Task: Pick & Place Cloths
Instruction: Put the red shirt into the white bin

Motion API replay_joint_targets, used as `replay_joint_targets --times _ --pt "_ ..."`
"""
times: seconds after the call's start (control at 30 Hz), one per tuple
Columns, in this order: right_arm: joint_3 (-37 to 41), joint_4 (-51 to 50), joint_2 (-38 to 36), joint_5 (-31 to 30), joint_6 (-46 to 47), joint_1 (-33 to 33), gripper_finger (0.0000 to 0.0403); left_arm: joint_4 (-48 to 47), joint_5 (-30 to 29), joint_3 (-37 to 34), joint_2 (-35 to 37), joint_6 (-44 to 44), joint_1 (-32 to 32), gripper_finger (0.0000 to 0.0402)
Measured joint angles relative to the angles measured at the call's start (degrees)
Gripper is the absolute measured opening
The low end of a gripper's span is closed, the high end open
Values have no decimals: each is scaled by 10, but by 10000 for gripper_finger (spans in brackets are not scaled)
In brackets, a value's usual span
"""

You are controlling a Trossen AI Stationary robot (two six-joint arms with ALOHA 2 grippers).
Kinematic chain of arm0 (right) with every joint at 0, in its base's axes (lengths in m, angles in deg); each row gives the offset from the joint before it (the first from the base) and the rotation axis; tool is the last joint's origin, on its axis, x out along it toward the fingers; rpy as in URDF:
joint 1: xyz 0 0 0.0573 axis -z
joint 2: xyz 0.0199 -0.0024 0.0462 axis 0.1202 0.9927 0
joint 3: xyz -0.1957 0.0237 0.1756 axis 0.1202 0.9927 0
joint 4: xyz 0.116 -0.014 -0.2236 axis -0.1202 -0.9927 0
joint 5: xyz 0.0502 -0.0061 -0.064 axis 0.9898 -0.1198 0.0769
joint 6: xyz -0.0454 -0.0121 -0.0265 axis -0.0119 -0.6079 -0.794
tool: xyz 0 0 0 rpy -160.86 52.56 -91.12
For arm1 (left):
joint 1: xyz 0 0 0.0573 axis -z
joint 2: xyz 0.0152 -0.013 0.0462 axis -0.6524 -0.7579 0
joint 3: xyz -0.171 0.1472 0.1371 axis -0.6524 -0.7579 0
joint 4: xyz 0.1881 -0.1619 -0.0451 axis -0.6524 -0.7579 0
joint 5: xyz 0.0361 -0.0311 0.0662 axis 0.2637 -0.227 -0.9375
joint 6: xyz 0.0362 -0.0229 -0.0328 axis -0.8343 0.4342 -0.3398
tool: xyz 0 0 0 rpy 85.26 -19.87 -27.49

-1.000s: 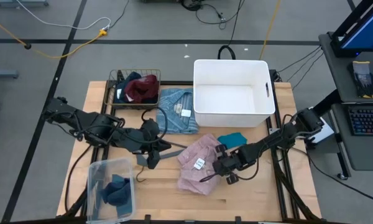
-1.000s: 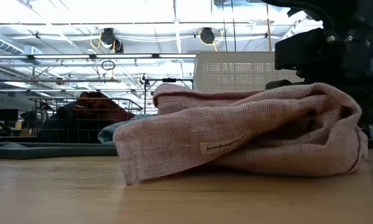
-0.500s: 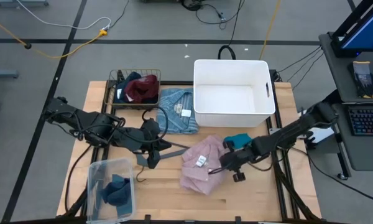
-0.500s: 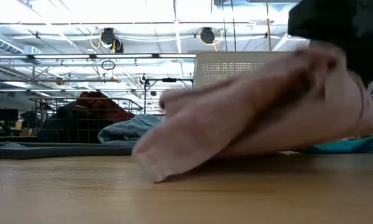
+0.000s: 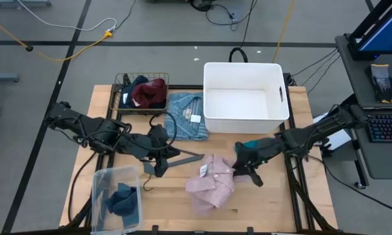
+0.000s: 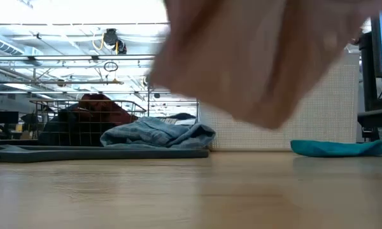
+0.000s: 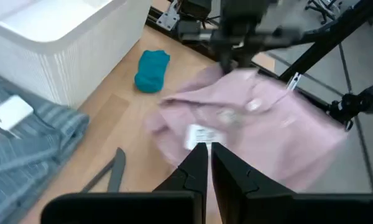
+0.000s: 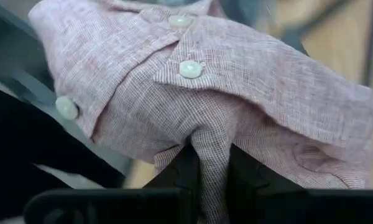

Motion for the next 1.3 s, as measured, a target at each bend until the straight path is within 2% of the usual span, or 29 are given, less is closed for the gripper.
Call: replay_joint_targets --times 0.13,0.23,0.47,0.67,0.8,1.0,1.3 --pt "0 70 -27 41 40 5 33 -3 -3 -1 0 -51 1 7" --pt "0 117 -44 62 77 5 33 -3 -29 -9 0 -69 1 2" --pt "-1 285 -67 120 173 5 33 -3 -49 -43 0 -74 -1 20" --pt "-1 456 -70 163 251 5 33 56 -50 -103 0 -74 -7 10" --pt "-2 527 -70 166 291 5 33 106 -50 -141 0 -76 -7 3" --pt "-2 591 -70 208 290 5 33 208 -52 -195 0 -107 -9 21" --pt "-2 594 -68 222 282 5 33 232 -59 -200 0 -118 -11 24"
